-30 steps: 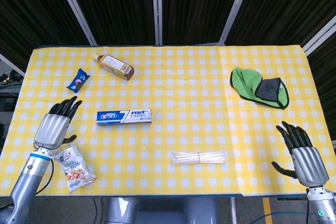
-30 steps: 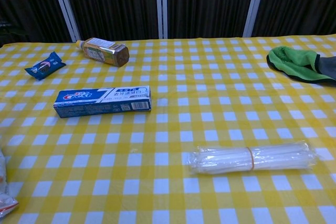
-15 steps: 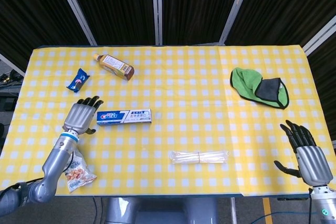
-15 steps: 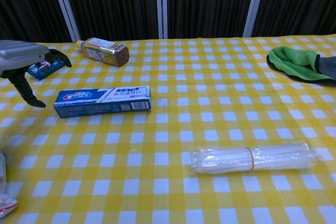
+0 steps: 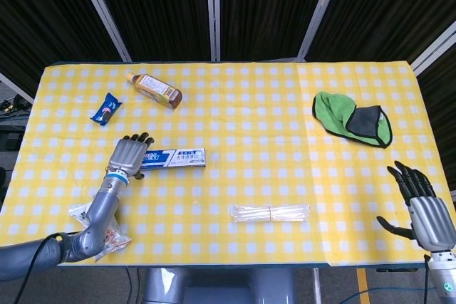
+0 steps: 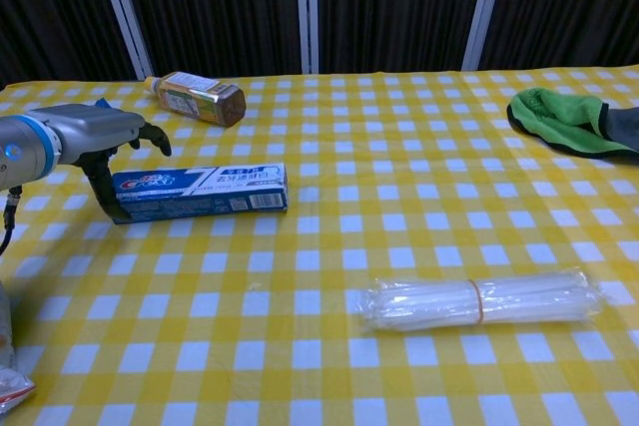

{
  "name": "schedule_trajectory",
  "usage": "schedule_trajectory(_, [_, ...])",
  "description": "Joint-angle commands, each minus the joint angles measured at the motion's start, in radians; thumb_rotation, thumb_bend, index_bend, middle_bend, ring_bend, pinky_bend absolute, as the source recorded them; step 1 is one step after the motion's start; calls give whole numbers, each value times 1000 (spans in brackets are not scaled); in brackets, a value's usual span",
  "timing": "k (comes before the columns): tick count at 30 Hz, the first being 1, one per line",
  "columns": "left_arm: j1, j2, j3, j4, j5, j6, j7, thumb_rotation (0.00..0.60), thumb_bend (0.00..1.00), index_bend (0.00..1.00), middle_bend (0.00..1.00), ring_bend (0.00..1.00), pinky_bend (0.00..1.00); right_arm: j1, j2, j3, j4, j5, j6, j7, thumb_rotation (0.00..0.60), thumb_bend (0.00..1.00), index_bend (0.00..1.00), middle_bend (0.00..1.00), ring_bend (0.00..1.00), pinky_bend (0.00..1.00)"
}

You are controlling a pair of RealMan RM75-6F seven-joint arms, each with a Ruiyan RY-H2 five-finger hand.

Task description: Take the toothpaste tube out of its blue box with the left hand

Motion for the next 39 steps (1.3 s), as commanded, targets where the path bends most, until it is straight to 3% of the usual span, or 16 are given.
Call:
schedule_trajectory(1, [-25, -32, 9, 32, -29, 4, 7, 600, 43, 210, 116, 172, 238, 0, 3, 1, 3, 3, -2, 9, 600, 80, 0, 0, 0, 0])
schedule_trajectory(7, [-49, -72, 25, 73, -60, 16, 7, 600, 148, 269, 166, 219, 277, 0, 6, 3, 6, 4, -1, 20, 600, 80, 0, 0, 0, 0])
schedule_trajectory(11, [-53, -94, 30, 90, -49, 39, -11, 600, 322, 456, 331, 362, 389, 0, 7, 3, 7, 3, 0, 23, 600, 80, 0, 0, 0, 0])
schedule_trajectory(15, [-37, -119, 33, 105, 27, 102, -64, 600, 397, 551, 409, 427, 437, -2, 7, 3, 6, 2, 2, 23, 600, 80, 0, 0, 0, 0])
schedule_trajectory(28, [1, -57, 48, 39, 183, 195, -153, 600, 403, 556, 418, 434, 439, -7, 8, 0, -1, -10, 15, 12, 600, 80, 0, 0, 0, 0])
schedule_trajectory(39, [-35, 145, 55, -136, 267, 233, -2, 600, 402, 526, 347, 397, 413, -12, 13, -1, -10, -21, 30, 15, 600, 80, 0, 0, 0, 0])
